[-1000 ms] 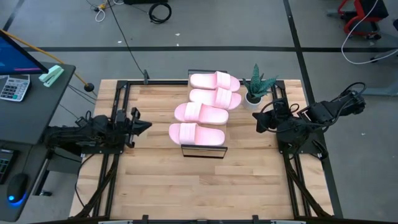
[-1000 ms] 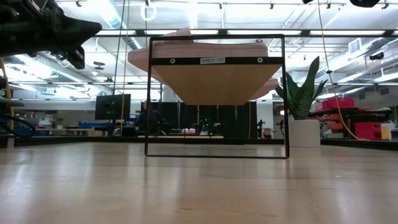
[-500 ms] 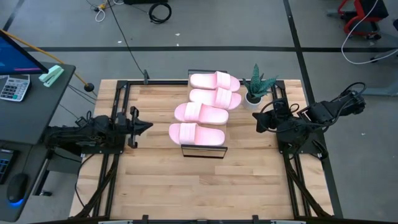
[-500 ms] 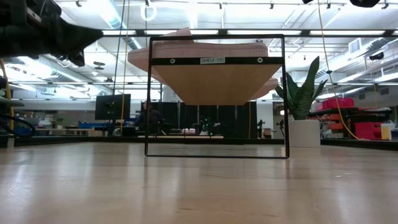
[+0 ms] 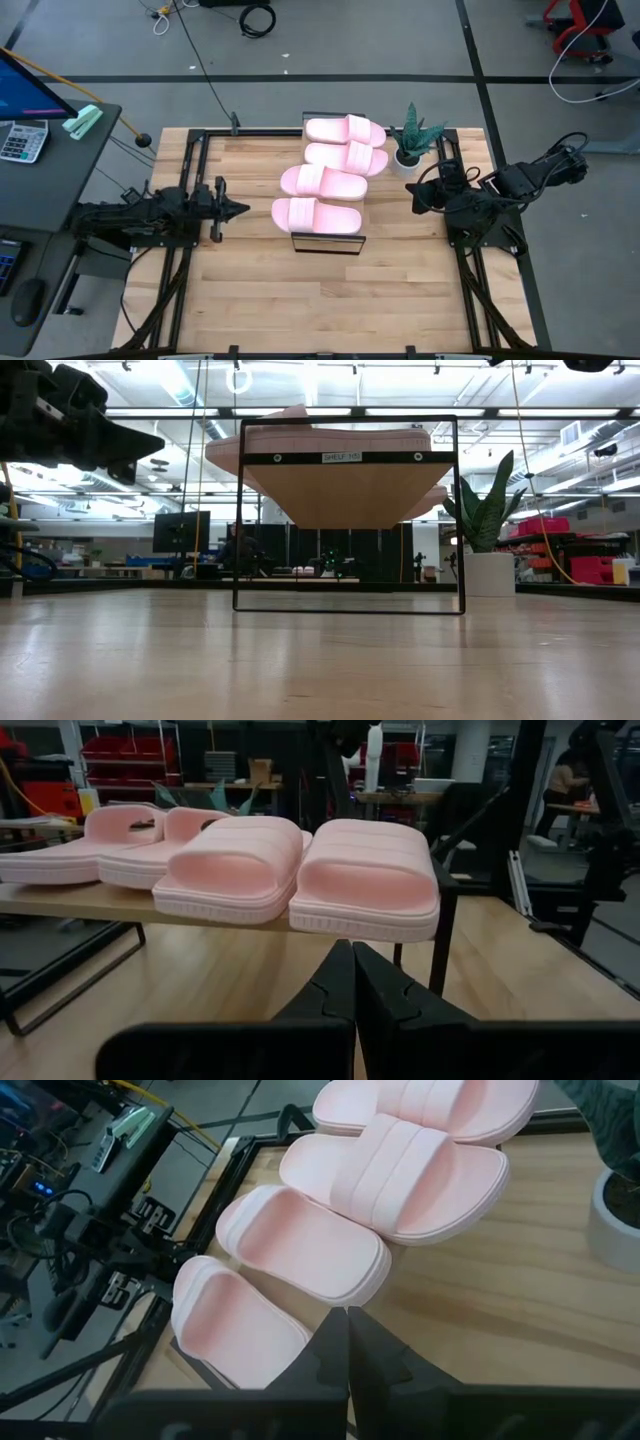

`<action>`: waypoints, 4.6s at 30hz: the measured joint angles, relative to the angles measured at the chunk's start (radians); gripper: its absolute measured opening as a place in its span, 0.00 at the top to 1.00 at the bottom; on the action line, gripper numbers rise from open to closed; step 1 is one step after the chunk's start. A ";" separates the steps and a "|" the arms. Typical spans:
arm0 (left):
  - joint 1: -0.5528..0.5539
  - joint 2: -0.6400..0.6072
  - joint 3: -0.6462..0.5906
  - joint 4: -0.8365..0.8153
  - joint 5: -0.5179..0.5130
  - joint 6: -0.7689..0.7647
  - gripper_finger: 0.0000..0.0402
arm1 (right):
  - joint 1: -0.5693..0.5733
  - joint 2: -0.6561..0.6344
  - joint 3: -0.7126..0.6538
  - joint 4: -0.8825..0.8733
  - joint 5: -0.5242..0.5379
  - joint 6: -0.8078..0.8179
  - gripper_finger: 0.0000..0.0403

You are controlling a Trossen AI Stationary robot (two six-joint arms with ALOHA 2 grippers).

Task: Pick and place slides into the shelf
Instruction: Return to Home Position

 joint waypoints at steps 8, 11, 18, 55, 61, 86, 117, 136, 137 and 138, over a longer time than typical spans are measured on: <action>0.000 0.000 0.000 -0.015 0.010 -0.045 0.98 | 0.000 0.000 0.000 0.000 0.031 -0.020 1.00; 0.000 0.000 0.000 -0.014 0.010 -0.102 0.93 | 0.006 -0.003 0.000 -0.008 0.056 -0.048 1.00; 0.000 0.000 -0.001 0.016 0.010 -0.105 0.86 | 0.050 -0.049 0.000 -0.136 0.071 -0.067 1.00; 0.000 0.000 -0.001 0.030 0.010 -0.105 0.87 | -0.186 -0.777 -0.992 1.096 -0.487 -0.827 1.00; 0.000 0.000 -0.001 0.030 0.010 -0.105 0.86 | -0.250 -0.835 -1.072 1.249 -0.522 -0.882 1.00; 0.000 0.000 -0.001 0.029 0.010 -0.105 0.85 | -0.360 -1.000 -1.082 1.216 -0.642 -1.008 1.00; 0.000 0.000 -0.001 0.029 0.010 -0.105 0.84 | -0.366 -0.973 -1.211 1.166 -0.673 -1.226 0.96; 0.000 0.000 -0.002 0.029 0.010 -0.105 0.86 | -0.366 -0.937 -1.211 1.161 -0.671 -1.221 0.94; 0.000 0.000 -0.001 0.029 0.010 -0.105 0.85 | -0.367 -0.937 -1.211 1.161 -0.671 -1.221 0.94; 0.000 0.000 -0.001 0.029 0.010 -0.105 0.85 | -0.367 -0.937 -1.211 1.161 -0.671 -1.221 0.94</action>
